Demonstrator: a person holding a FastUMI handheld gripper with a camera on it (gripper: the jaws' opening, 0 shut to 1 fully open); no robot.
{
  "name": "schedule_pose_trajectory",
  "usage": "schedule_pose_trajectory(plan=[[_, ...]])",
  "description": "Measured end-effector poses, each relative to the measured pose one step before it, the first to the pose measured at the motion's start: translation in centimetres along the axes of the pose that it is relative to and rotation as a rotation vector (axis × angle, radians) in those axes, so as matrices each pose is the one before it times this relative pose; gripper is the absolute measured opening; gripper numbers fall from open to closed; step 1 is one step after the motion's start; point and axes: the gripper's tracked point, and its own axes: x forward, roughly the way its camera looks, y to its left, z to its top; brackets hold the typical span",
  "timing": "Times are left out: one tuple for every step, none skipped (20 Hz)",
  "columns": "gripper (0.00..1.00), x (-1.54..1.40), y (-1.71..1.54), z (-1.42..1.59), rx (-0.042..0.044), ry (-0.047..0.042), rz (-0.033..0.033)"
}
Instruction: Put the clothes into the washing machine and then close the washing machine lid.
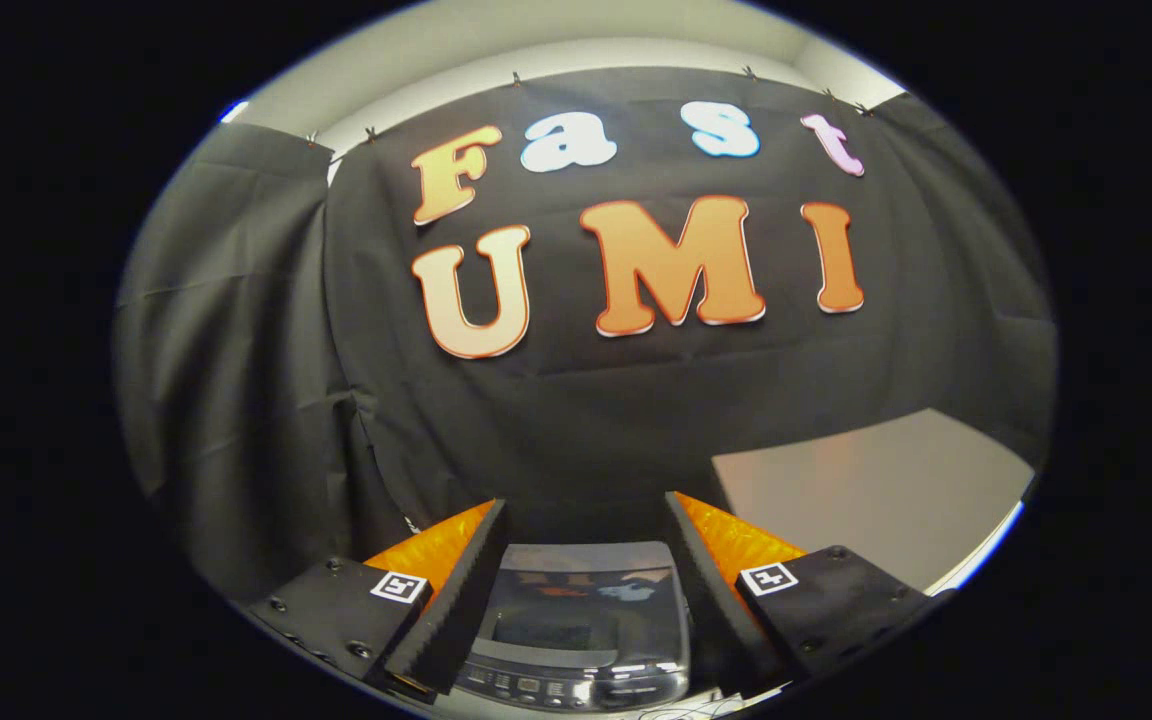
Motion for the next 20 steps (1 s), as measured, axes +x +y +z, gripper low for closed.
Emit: schedule_pose_trajectory(plan=[[0.98, -1.584, -1.632, 1.035, -0.01065, -0.01571, -0.00293], [0.98, -1.528, -1.748, 0.951, -0.00732, -0.01644, -0.00663], [0.98, -1.713, -1.933, 1.111, -0.00634, -0.01811, -0.01305], [0.98, -1.477, -2.008, 1.008, -0.00449, -0.01903, -0.01961], [0.98, -1.455, -1.981, 0.879, 0.00076, -0.01833, -0.01918], [0.98, -1.340, -1.853, 0.867, 0.00389, -0.01900, -0.01373], [0.98, -1.461, -1.743, 0.730, 0.00521, -0.02078, -0.01250], [0.98, -1.267, -1.756, 0.675, 0.00397, -0.01793, -0.01030], [0.98, -1.154, -1.721, 0.404, 0.00011, -0.01379, -0.01175], [0.98, -1.337, -1.696, 0.371, -0.00491, -0.01346, -0.00981], [0.98, -1.180, -1.490, 0.160, -0.00979, -0.00603, -0.00849], [0.98, -1.091, -1.606, -0.085, -0.01276, -0.00290, -0.01316], [0.98, -1.164, -1.569, -0.031, -0.01227, -0.00141, -0.01534], [0.98, -1.061, -1.394, -0.068, -0.01062, -0.00160, -0.01103], [0.98, -1.134, -1.218, 0.074, -0.00807, -0.00282, -0.01249], [0.98, -0.924, -1.220, -0.153, -0.00558, 0.00160, -0.01358], [0.98, -0.937, -0.969, -0.071, -0.00055, -0.00155, -0.01187], [0.98, -0.758, -0.781, -0.091, 0.00537, 0.00117, -0.01124], [0.98, -0.658, -0.525, -0.109, 0.00721, -0.00053, -0.00693], [0.98, -0.677, -0.517, -0.307, 0.00708, -0.00146, -0.00835]])
